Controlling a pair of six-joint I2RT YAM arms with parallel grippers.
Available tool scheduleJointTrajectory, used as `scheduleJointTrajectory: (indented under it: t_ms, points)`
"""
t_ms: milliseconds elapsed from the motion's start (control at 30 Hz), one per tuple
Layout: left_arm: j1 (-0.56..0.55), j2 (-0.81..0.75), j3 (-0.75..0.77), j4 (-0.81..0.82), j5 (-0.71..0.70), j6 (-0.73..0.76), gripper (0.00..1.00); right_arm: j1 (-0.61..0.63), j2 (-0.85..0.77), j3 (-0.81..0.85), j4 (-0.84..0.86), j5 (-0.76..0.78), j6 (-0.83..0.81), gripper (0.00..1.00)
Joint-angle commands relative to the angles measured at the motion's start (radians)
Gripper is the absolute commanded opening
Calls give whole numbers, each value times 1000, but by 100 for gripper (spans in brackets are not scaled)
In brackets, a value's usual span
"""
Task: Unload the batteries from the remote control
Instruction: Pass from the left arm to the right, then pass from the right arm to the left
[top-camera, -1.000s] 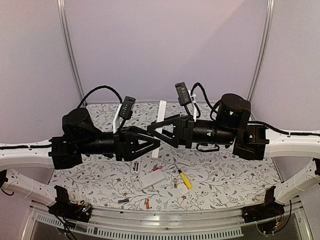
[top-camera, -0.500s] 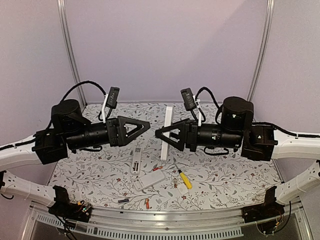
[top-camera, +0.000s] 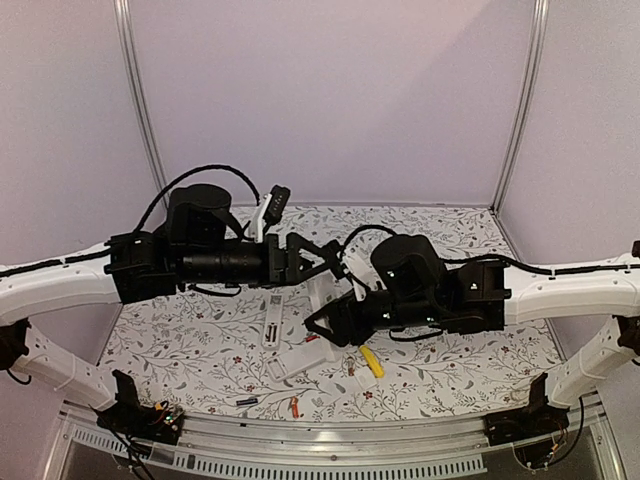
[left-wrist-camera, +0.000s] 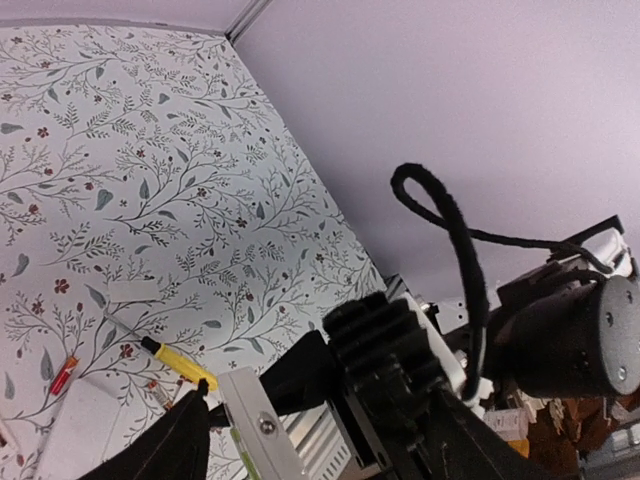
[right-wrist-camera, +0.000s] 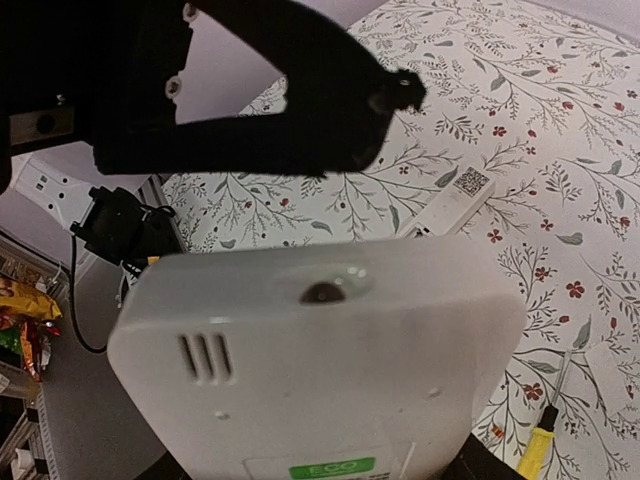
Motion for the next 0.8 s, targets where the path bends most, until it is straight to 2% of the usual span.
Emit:
scheduleJointTrajectory:
  t_ms: [0, 233, 333, 400, 667, 767]
  points:
    - [12, 6, 3, -76, -28, -50, 71, 11, 24, 58, -25, 67, -10, 23]
    - [10, -41, -72, -21, -21, -90, 63, 11, 37, 61, -27, 98, 2, 24]
    - [12, -58, -104, 2, -13, -100, 55, 12, 40, 62, -27, 108, 14, 24]
    - [11, -62, -119, 2, -11, -109, 53, 11, 39, 65, -25, 107, 18, 24]
    - [12, 23, -57, -48, 15, -94, 53, 15, 82, 107, -71, 118, 4, 24]
    - [11, 41, -51, -62, 1, -95, 47, 20, 97, 117, -88, 137, -2, 24]
